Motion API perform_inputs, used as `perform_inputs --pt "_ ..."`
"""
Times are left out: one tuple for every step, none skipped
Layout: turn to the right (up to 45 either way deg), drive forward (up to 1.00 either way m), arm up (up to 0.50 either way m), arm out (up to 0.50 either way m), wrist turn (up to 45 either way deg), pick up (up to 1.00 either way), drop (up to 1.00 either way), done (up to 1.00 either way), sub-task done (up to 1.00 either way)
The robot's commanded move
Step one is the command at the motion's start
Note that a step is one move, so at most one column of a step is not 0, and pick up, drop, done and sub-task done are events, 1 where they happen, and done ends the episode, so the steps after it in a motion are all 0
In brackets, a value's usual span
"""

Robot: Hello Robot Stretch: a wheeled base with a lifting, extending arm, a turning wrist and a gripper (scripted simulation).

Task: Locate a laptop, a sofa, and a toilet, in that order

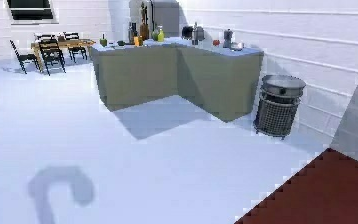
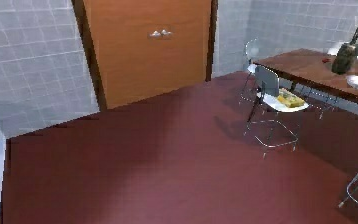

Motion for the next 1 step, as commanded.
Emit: perform_inputs --pt "-36.0 0.00 0.00 0.00 0.0 0.00 0.00 0.00 0.00"
